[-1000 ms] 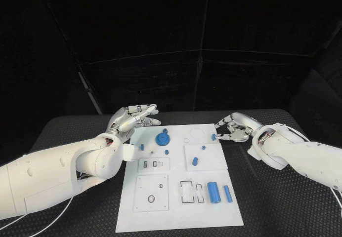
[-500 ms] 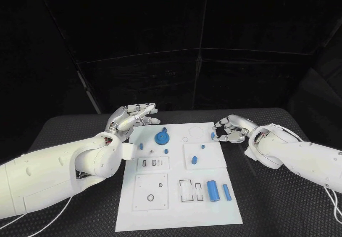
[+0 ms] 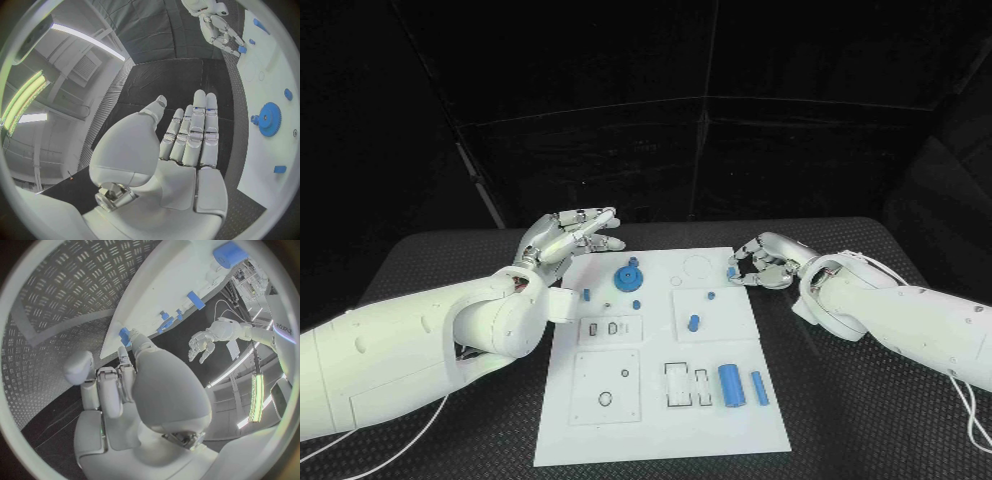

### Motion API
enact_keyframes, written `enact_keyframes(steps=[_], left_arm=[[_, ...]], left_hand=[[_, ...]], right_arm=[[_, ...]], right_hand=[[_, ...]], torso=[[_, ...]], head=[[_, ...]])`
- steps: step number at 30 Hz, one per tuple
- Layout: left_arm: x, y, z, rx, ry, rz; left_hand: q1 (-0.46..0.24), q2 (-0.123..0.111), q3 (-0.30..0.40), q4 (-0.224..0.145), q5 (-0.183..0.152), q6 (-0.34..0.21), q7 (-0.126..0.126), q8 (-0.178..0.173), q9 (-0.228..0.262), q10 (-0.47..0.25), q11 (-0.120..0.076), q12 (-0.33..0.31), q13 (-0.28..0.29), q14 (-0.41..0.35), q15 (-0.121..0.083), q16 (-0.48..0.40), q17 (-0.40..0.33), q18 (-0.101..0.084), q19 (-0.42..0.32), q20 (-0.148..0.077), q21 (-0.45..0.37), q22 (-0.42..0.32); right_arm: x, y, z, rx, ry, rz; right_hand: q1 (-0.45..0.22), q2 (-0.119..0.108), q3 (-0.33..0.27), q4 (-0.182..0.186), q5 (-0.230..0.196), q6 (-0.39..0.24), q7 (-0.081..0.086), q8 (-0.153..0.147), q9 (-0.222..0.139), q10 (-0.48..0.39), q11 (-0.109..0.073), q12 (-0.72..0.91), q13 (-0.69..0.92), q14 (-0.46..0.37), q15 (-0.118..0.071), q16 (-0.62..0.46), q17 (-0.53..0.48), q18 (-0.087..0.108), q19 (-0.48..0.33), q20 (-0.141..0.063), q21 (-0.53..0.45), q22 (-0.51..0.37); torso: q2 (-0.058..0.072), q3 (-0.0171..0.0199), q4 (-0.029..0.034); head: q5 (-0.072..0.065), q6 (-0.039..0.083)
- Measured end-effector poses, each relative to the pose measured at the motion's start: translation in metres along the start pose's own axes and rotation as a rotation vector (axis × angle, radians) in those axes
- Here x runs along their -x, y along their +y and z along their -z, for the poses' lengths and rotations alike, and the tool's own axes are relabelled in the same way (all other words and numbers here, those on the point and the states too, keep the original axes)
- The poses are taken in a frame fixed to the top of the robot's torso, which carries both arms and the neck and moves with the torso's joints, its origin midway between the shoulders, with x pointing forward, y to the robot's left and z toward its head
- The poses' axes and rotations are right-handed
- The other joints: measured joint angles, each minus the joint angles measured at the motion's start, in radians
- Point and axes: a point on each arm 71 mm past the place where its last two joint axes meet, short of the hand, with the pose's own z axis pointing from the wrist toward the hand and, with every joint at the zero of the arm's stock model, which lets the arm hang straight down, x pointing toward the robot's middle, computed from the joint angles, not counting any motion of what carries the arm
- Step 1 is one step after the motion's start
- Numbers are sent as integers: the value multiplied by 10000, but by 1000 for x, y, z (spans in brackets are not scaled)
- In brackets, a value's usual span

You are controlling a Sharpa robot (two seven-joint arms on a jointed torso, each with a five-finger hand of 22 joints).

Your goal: Assemble the parts on the task board

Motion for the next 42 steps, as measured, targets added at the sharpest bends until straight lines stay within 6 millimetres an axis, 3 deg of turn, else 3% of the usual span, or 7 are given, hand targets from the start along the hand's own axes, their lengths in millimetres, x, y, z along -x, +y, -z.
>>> enact_keyframes(steps=[17, 25, 30, 38, 42], left_arm=[[0, 0, 0, 5, -7, -2], [1, 0, 0, 8, -13, -3], [1, 0, 0, 9, -12, -2], [1, 0, 0, 13, -20, -6], [4, 0, 0, 15, -87, -38]], left_hand=[[0, 0, 0, 0, 0, 0, 0, 0, 0, 0, 0, 0, 0, 0, 0, 0, 13, 0, 0, 0, 0, 0], [0, 0, 0, 0, 0, 0, 0, 0, 0, 0, 0, 0, 0, 0, 0, 0, 12, 0, 0, 0, 0, 0], [0, 0, 0, 0, 0, 0, 0, 0, 0, 0, 0, 0, 0, 0, 0, 0, 11, 1, 0, 0, 0, 0], [0, 0, 0, 0, 0, 0, 0, 0, 0, 0, 0, 0, 0, 0, 0, 0, 10, 0, 0, 0, 0, 0], [0, 0, 28, -28, 0, 0, 0, 0, 0, 0, 0, -37, 0, 0, 0, 0, 21, 0, 0, 0, 0, 0]], right_arm=[[-7, 0, -2, -70, 162, -24], [-8, 0, -3, -81, 160, -29], [-7, 0, -3, -89, 72, -23], [-5, 4, -1, 78, -282, -39], [-6, 16, 3, 405, -402, -134]], right_hand=[[-56, 89, 60, -60, 0, 346, -110, 89, 8, 71, -71, 55, 1, 30, -47, 0, 0, 0, 5, -74, 0, 22], [-70, 259, 130, -129, 0, 795, -237, 256, 45, 166, -169, 155, -1, -2, -148, 0, 0, 1, 63, -132, 0, 89], [-154, 391, 215, -216, 32, 1194, -381, 450, 53, 213, -398, 196, -1, 17, -273, 0, -1, 1, 114, -255, 41, 159], [-125, 524, 334, -244, 21, 1224, -379, 577, 62, 267, -448, 206, 0, -17, -380, 39, -1, 1, 145, -361, 84, 244], [-101, 625, 397, -307, -62, 1223, -379, 577, 61, 267, -447, 242, 1, -15, -382, 39, -2, 1, 149, -365, 83, 260]], torso=[[-8, 0, -1], [-8, 2, -6], [-9, 2, -7], [-10, 6, -11], [-24, 5, -17]], head=[[13, -65], [12, -73], [20, -88], [29, -85], [44, -29]])
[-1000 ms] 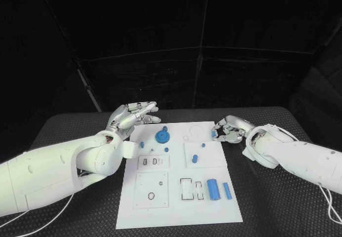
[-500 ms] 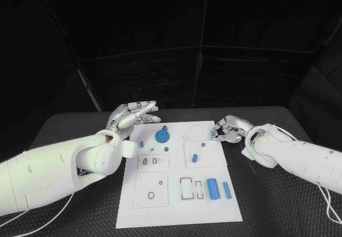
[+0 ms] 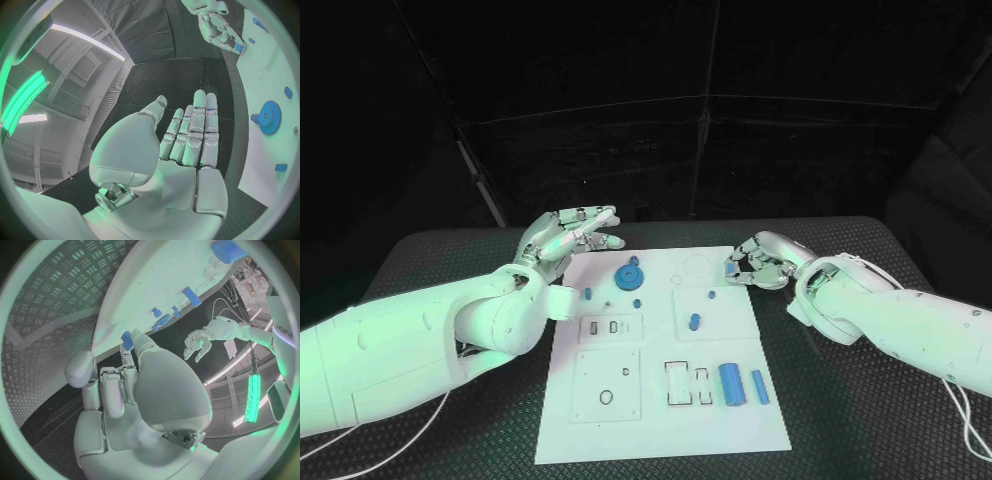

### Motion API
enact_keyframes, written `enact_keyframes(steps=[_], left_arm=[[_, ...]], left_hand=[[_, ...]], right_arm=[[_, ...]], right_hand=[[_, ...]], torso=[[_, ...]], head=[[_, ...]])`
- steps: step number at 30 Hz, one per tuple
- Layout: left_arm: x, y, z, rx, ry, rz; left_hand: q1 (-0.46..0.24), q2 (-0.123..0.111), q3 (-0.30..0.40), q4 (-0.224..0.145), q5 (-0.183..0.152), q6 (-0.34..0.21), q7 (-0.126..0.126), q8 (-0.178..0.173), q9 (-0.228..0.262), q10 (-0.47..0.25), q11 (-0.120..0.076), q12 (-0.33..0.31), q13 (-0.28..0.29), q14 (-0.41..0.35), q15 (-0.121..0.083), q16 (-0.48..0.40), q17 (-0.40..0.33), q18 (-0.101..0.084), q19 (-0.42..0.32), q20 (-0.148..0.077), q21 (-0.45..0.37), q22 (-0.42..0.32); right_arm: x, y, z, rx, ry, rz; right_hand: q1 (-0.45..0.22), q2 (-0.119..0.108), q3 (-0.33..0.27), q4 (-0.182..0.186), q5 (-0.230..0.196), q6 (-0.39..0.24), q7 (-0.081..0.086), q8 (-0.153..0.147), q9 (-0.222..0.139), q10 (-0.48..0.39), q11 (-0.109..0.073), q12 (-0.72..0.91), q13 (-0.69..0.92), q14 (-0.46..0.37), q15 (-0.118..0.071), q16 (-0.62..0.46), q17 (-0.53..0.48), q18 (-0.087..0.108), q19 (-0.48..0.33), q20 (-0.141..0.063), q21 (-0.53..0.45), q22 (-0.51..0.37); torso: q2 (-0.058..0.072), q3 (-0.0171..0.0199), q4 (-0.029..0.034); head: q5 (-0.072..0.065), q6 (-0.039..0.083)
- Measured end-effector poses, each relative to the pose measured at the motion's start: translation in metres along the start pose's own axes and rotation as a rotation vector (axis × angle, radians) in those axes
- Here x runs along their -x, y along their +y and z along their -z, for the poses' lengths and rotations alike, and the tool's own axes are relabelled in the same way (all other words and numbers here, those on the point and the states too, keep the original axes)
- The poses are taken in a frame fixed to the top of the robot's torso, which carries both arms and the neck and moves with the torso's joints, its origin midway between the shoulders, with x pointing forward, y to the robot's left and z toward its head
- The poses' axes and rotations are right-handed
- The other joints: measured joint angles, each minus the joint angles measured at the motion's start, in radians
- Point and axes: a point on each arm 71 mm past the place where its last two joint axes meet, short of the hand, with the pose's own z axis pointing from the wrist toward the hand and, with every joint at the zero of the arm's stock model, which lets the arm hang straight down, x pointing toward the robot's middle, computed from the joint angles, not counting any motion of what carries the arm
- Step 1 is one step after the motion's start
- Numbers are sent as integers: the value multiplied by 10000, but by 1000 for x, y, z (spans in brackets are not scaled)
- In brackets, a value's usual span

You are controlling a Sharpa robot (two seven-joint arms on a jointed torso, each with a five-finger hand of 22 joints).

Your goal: Assemble the parts on the task board

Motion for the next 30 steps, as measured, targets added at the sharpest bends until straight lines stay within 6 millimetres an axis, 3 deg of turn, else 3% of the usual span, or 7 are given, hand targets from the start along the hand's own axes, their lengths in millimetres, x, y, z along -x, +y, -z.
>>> enact_keyframes(steps=[7, 12, 20, 30], left_arm=[[3, 0, 0, 12, -85, -19], [5, 0, -1, 16, -113, -23], [8, 1, -3, 20, -194, -54], [8, 2, -5, 51, -173, -39]], left_hand=[[0, 0, 0, 0, 0, 0, 0, 0, 0, 0, 0, 0, 0, 0, 0, 0, -1, 0, 0, 0, 0, 0], [0, 0, 0, 0, 0, 0, 0, 0, 0, 0, 0, 0, 0, 0, 0, 0, -1, 0, 0, 0, 0, 0], [0, 0, 0, 0, 0, 41, 41, 0, 0, 36, 36, 0, 0, 0, 0, -38, 24, 0, 0, 0, 39, 0], [-37, 37, 0, 0, 0, 76, 5, 0, 0, 36, 36, 0, 0, 0, 0, -38, 34, 1, 0, 0, 39, 0]], right_arm=[[-9, 42, 6, 836, 99, -212], [-21, 76, 5, 1327, 267, -321], [-46, 126, -7, 2117, 576, -153], [-70, 157, -21, 2429, 886, 599]], right_hand=[[7, 48, 45, 11, -43, -8, -8, -10, -3, 0, 0, 9, 0, 34, -34, 0, 0, -1, 31, -31, 0, -1], [8, 49, 71, -14, -55, -18, -18, -30, -4, 0, 1, 8, 0, 34, -33, 0, -1, 0, 31, -31, 0, 9], [21, 63, 118, -62, -109, -33, -33, -124, -4, 0, 1, 7, 0, 34, -33, 0, -2, 0, 31, -31, 0, -7], [31, 53, 160, -105, -148, -44, -41, -184, -8, -37, -35, -74, 17, 33, -32, -1, -2, 1, 31, -30, 0, -32]], torso=[[-36, -6, 11], [-79, -18, 36], [-155, -35, 88], [-174, -46, 123]], head=[[13, 26], [66, -22], [207, -225], [374, -337]])
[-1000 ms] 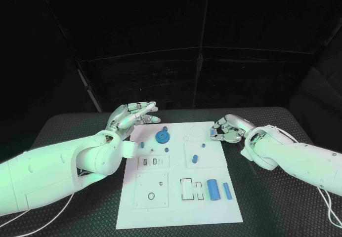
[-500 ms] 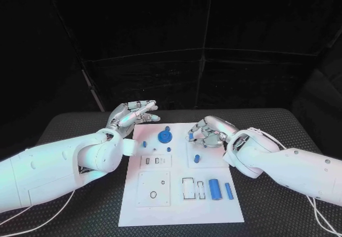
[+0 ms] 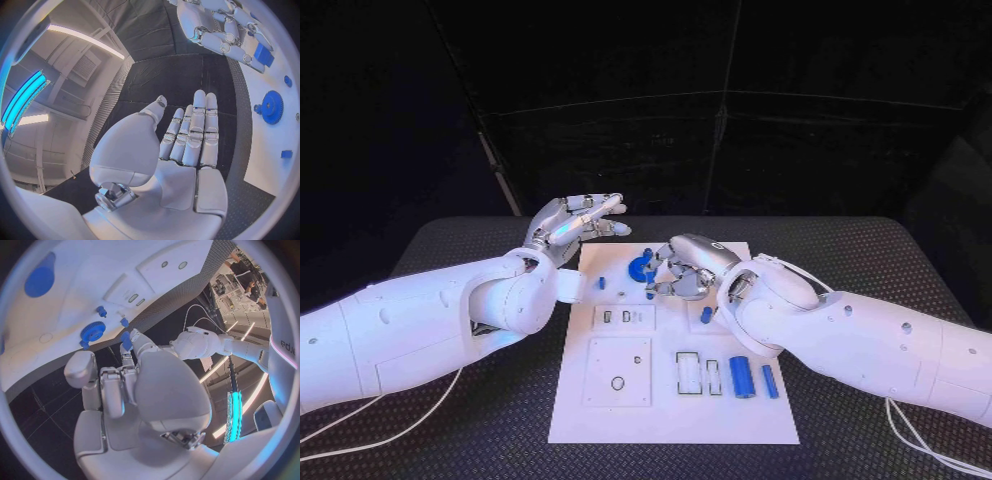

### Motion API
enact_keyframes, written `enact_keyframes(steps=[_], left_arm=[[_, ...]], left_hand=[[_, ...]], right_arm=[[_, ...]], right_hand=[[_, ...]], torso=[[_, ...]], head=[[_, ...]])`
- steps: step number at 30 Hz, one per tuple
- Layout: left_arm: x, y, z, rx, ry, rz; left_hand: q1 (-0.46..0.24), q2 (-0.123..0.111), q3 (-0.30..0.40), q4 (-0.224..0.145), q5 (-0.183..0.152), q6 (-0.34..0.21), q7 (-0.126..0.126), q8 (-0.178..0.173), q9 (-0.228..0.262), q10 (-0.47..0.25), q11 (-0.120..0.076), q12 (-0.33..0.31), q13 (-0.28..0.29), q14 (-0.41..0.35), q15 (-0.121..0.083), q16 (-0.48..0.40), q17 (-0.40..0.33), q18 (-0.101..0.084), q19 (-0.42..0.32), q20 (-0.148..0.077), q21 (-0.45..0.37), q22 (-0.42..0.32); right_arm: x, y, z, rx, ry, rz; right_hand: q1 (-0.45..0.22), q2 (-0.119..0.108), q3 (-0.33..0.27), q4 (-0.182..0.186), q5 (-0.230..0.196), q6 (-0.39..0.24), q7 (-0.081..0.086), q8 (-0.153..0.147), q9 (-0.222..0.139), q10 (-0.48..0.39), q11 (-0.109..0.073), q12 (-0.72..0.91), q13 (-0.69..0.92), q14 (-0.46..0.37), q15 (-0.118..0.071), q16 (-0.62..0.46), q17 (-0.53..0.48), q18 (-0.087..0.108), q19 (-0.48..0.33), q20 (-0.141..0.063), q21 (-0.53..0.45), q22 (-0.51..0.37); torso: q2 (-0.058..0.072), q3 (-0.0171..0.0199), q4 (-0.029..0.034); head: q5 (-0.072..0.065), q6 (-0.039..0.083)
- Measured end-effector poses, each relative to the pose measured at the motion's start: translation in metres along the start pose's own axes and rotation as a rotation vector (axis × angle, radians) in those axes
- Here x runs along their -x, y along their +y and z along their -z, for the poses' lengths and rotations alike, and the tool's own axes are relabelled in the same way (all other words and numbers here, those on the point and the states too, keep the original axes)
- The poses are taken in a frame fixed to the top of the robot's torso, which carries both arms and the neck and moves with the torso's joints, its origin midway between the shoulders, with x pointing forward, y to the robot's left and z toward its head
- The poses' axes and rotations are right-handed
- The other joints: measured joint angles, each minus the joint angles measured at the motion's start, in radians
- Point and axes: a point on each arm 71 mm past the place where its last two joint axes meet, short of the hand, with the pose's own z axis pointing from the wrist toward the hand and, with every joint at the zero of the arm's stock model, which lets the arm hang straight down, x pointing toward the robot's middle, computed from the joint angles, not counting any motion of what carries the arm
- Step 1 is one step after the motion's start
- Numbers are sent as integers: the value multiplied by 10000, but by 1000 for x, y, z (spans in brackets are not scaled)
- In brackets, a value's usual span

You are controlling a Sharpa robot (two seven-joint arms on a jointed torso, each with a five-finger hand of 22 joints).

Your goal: Assemble the parts on the task board

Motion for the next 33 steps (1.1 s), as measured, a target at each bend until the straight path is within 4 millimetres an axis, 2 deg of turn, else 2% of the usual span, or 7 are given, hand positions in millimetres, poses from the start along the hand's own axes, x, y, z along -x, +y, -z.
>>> enact_keyframes(steps=[15, 33], left_arm=[[-3, 1, -1, 25, 64, 36], [-4, 1, -2, 30, 71, 41]], left_hand=[[0, 0, 0, 0, 0, -3, -2, 0, 0, 37, -37, 0, 0, 0, 0, 0, -2, 0, 0, 0, 0, 0], [0, 0, 0, 0, 0, -5, -4, 0, 0, 36, -37, 0, 0, 0, 0, 0, -3, 0, 0, 0, 0, 0]], right_arm=[[-39, 16, -7, 4, 1069, 627], [-54, 13, -9, -182, 1435, 863]], right_hand=[[1, -4, -2, -2, -23, -52, -12, 11, -25, -37, 38, -84, 2, 0, 1, 0, -1, 0, 0, 0, 0, -40], [-40, -28, -7, 1, -59, -98, -9, 6, -35, -36, 38, -86, 5, 0, 1, -1, -1, 0, 0, 0, -1, -55]], torso=[[3, 14, -23], [0, 20, -23]], head=[[78, -126], [156, -238]])
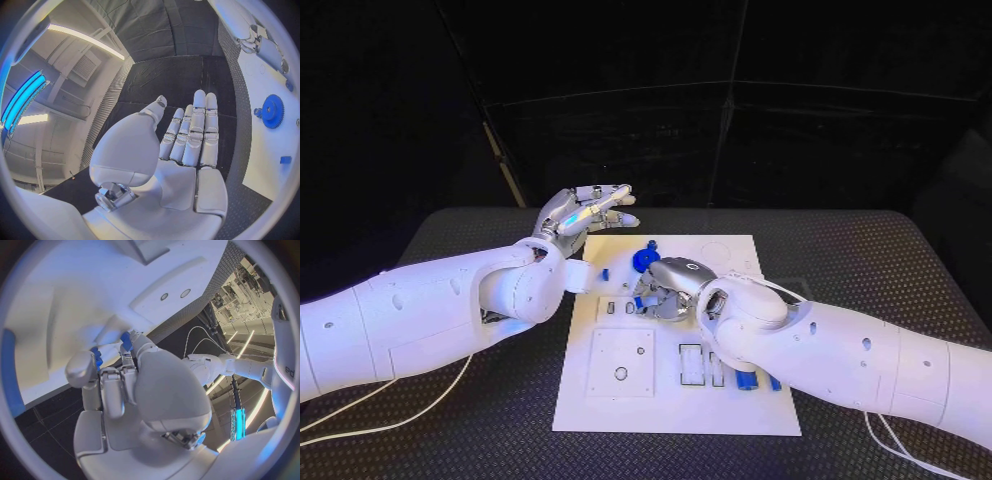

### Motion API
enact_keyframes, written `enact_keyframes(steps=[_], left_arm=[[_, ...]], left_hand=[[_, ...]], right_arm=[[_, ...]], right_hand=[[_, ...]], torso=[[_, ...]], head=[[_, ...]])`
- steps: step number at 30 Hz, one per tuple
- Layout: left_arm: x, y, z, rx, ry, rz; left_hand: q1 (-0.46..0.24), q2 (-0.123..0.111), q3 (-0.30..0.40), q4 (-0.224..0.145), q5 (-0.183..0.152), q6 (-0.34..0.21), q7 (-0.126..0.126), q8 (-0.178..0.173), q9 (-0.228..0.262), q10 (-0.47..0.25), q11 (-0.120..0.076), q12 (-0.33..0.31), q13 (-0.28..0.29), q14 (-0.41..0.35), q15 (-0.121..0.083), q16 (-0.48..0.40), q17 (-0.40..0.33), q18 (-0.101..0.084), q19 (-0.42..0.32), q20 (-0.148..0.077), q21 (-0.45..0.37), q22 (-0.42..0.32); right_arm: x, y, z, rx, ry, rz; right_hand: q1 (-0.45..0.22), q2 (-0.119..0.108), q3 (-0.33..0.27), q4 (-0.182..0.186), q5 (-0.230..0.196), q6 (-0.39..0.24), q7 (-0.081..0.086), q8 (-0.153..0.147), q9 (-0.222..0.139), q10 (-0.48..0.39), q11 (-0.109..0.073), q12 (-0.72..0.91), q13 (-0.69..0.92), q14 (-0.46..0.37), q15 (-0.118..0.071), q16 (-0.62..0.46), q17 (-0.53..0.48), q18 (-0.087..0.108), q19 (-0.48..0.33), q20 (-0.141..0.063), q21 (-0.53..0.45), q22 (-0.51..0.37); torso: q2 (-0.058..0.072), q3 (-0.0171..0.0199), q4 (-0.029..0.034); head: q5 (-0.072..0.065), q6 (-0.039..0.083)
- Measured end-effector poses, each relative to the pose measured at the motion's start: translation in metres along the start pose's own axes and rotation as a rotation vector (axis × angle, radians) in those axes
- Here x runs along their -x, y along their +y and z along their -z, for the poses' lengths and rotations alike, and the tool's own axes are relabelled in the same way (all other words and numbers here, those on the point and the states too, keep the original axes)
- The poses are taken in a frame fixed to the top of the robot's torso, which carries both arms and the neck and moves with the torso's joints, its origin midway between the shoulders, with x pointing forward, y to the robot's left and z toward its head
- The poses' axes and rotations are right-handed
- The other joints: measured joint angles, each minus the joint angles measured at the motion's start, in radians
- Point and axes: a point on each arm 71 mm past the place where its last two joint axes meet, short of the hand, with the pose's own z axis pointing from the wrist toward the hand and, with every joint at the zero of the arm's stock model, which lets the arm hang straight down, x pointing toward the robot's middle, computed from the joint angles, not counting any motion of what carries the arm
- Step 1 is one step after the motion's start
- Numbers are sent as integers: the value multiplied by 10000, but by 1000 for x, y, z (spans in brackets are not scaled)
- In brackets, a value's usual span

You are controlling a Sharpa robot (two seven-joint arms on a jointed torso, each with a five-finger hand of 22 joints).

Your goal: Assemble the parts on the task board

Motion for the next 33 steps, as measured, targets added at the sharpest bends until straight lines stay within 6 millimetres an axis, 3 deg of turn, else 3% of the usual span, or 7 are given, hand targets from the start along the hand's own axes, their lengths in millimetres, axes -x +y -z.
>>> enact_keyframes(steps=[33], left_arm=[[0, 0, 0, 12, -13, -2]], left_hand=[[0, 0, 0, 0, 0, -1, 0, 0, 0, -1, 0, 0, 0, 0, 0, 0, 15, 1, 0, 0, 0, -9]], right_arm=[[-1, -1, -3, -68, 64, 124]], right_hand=[[-141, -95, -16, 16, -61, 24, 14, -54, -3, 1, 0, 0, -5, 0, 0, -1, 5, 0, 0, 0, -1, -49]], torso=[[-8, -8, 1]], head=[[-5, -124]])
